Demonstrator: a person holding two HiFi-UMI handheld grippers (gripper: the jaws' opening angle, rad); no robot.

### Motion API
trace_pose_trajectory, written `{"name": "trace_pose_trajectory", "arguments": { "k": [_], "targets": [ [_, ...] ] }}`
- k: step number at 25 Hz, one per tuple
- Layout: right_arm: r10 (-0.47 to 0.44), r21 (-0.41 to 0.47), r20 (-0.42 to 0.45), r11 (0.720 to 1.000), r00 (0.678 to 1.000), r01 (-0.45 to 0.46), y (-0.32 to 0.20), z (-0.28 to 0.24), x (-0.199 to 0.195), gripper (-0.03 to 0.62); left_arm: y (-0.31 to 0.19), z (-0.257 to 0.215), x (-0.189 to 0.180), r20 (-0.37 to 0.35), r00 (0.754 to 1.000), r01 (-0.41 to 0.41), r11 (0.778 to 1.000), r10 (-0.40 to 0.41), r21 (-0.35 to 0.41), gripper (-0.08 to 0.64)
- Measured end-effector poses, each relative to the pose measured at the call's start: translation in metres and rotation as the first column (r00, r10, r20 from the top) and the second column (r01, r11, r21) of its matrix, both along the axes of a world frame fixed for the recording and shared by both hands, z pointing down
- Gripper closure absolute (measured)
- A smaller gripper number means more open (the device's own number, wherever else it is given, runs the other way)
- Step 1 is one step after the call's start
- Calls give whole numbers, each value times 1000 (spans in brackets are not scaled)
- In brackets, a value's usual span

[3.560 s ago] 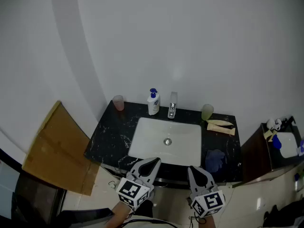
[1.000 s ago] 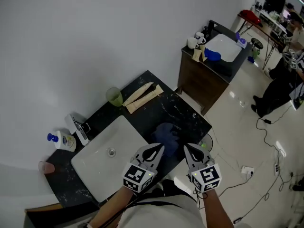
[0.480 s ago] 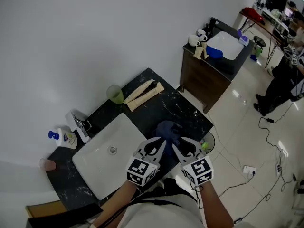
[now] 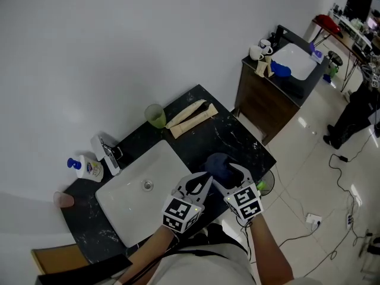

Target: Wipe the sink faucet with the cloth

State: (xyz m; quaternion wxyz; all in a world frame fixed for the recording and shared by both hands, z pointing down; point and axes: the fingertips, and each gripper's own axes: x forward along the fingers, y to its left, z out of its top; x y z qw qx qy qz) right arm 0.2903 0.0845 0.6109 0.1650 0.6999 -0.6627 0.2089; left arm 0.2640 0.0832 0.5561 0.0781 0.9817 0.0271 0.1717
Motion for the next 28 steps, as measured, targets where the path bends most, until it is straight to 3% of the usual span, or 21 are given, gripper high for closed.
{"name": "trace_pose_trajectory", "arguments": {
  "k": [8, 9, 10, 14, 19, 23, 28],
  "targets": [
    [-41, -141, -12, 989, 999, 39, -15, 29, -5, 318, -16, -8, -8, -14, 1000, 27, 1000, -26, 6, 543],
    [-43, -148, -14, 988, 999, 40, -15, 30, -6, 342, -19, -10, -10, -18, 999, 33, 999, -33, 7, 543],
    [-44, -149, -21, 988, 999, 40, -15, 29, -6, 446, -22, -12, -12, -23, 999, 41, 999, -41, 6, 543],
    [-64, -112, -37, 992, 997, 59, -20, 12, -9, 469, -35, -16, -25, -34, 996, 82, 997, -82, 9, 543],
    [-140, 25, -22, 990, 990, 140, -55, -39, -35, 469, -67, -27, -65, -45, 982, 186, 982, -185, 31, 543],
    [-291, 139, -40, 946, 956, 294, -111, -91, -81, 469, -107, -47, -120, -77, 942, 332, 942, -328, 53, 543],
    [-510, 255, -121, 814, 852, 523, -195, -149, -156, 469, -156, -70, -205, -124, 828, 559, 824, -547, 92, 543]
  ]
}}
